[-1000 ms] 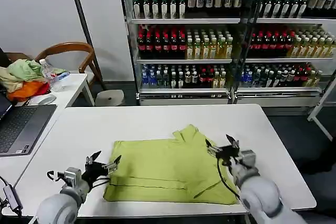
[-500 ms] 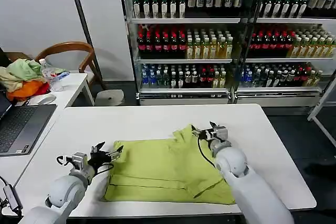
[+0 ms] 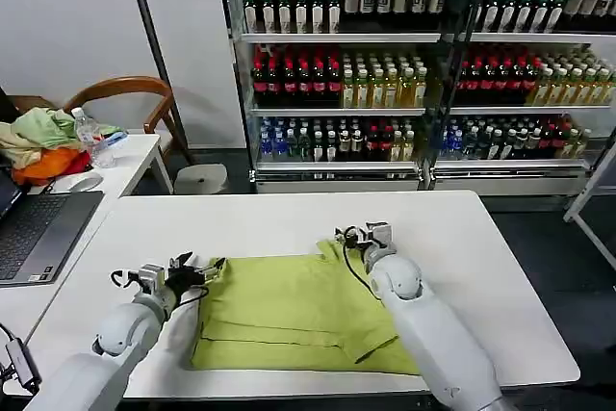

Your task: Fold and organize the clothes.

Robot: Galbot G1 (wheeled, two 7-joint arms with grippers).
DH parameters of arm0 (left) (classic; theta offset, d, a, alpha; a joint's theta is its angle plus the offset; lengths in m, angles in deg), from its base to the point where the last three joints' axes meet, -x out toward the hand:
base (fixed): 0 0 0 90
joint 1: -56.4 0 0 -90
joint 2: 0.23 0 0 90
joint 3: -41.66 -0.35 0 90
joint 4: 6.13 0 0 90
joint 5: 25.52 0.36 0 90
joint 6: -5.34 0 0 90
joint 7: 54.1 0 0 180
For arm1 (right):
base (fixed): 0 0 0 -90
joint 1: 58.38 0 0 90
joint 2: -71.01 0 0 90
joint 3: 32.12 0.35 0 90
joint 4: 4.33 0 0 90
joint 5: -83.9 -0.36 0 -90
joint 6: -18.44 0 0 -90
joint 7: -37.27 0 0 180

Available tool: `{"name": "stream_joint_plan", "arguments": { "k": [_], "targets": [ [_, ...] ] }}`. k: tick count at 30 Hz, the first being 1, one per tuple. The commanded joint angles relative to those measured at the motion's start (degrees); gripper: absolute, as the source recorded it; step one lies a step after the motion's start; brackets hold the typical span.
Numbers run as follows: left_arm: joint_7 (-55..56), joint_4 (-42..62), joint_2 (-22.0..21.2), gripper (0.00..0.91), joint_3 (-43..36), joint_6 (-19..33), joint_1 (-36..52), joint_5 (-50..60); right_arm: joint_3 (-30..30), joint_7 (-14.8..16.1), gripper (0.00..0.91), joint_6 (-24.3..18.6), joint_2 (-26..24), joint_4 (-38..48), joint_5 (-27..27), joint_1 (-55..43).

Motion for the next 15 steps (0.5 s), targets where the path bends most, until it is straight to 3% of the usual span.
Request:
{"name": "stream_joint_plan", "arguments": {
  "k": [1,2,3,4,5,6,15],
  "targets": [
    [-0.40,3.01,-0.35,0.877,-1.68,0.05,2.10,0.53,-0.89,-0.02,0.907,-0.35,1.85,4.49,-0.43,-1.29],
    [-0.61,2.99,-0.39,0.383,-1.72,0.03,2.08,0.53,-0.88,-0.02,0.907,-0.25,1.85,4.49,-0.47,-1.28],
    [-0.67,2.85,-0.50,0.161,-1.80,0.03,1.97,0.61,-0.88,0.12,0.907,-0.05,1.82,4.40,-0.47,-1.29],
    [-0.69,2.80,-0.52,0.050,-1.82,0.05,1.91,0.54,-0.79,0.25,0.887,-0.07,1.85,4.37,-0.51,-1.30],
    [-0.85,2.77,-0.54,0.050,-1.82,0.09,1.86,0.51,-0.77,0.27,0.191,-0.07,1.87,4.35,-0.52,-1.31],
    [-1.11,2.63,-0.53,0.050,-1.77,0.10,1.65,0.48,-0.60,0.31,0.010,0.00,1.95,4.40,-0.65,-1.40],
    [-1.51,1.40,-0.66,0.050,-1.46,0.07,0.02,0.46,-0.50,0.38,0.000,0.17,1.50,3.35,-1.57,-0.95]
  ]
}}
